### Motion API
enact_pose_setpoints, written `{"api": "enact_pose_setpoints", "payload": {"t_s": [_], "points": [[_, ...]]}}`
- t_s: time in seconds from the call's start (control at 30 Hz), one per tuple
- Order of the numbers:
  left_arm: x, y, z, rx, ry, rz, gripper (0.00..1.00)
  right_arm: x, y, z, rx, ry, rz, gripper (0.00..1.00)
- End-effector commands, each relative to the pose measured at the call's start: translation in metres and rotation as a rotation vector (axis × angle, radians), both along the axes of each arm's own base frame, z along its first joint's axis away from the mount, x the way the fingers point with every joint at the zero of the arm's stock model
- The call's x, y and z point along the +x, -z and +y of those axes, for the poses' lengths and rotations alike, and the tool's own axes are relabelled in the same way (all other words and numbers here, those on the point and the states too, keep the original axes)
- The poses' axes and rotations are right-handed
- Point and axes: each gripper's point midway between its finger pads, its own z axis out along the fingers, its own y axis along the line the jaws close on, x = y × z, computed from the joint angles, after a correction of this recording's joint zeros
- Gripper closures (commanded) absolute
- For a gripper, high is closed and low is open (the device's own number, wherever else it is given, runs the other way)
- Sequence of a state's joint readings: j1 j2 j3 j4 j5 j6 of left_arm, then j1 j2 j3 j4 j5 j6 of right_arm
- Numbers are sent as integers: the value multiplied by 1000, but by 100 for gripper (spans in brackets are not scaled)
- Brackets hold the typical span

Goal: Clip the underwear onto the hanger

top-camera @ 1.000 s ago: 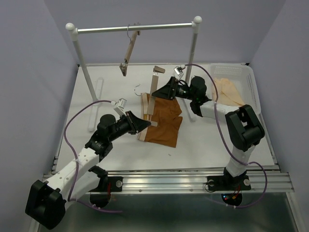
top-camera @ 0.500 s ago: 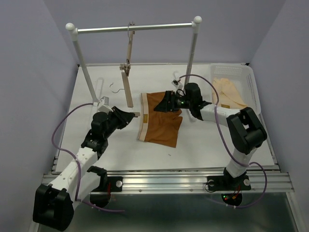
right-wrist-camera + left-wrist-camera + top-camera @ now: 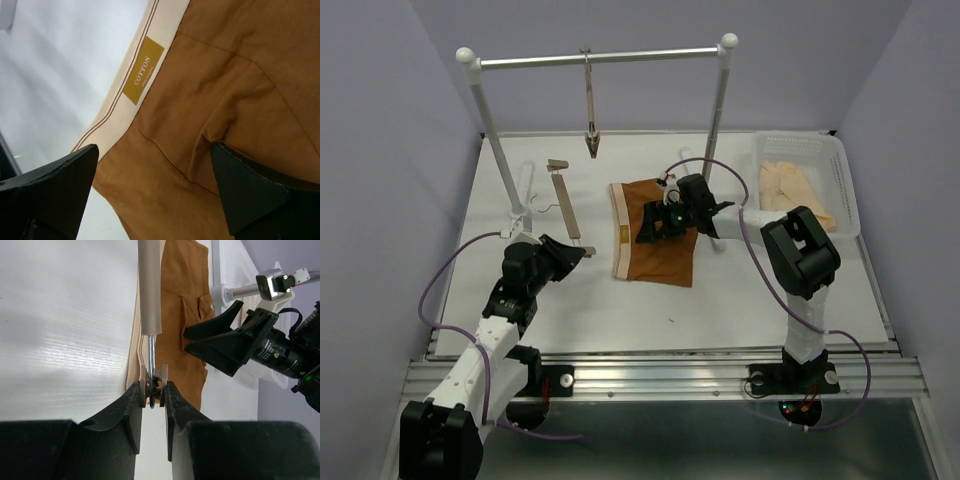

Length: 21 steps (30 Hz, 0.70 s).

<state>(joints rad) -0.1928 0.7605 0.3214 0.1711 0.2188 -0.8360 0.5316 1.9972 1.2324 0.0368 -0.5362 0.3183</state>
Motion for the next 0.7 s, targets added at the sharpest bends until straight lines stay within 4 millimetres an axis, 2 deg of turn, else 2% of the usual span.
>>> {"api": "enact_pose_setpoints", "payload": {"t_s": [0.0, 0.1, 0.17, 0.2, 0.23, 0.27, 0.3, 0.33, 0.37, 0.5, 0.53, 0.57, 0.67], "points": [[2, -9, -1, -15, 13, -28, 100, 31, 18, -25, -203, 58, -123, 0], [1, -9, 0, -16, 14, -16, 100, 31, 8, -22, -203, -8, -159, 0], [0, -9, 0, -21, 13, -5, 100, 15, -2, -12, -162, -111, -183, 0], [0, -10, 0, -21, 13, -5, 100, 9, -16, -7, -157, -137, -227, 0], [1, -11, 1, -18, 4, -5, 100, 0, -21, 1, -181, -194, -290, 0], [0, -10, 3, -16, 0, 4, 100, -7, -22, 2, -207, -209, -316, 0], [0, -12, 3, -12, 2, 0, 100, -7, -34, 1, -241, -196, -375, 0], [-1, -11, 3, -11, 2, 2, 100, -12, -37, 3, -262, -212, -402, 0], [-2, -12, 2, -13, 8, -6, 100, -23, -40, 12, -282, -253, -448, 0], [-3, -7, 6, -4, -14, 14, 100, -43, -45, 19, -354, -284, -552, 0], [-4, -6, 7, -1, -16, 16, 100, -46, -42, 17, -389, -292, -582, 0], [-5, -6, 7, 0, -14, 16, 100, -56, -40, 25, -399, -318, -603, 0], [-6, -4, 8, 5, -17, 19, 100, -64, -33, 29, -464, -351, -654, 0]]}}
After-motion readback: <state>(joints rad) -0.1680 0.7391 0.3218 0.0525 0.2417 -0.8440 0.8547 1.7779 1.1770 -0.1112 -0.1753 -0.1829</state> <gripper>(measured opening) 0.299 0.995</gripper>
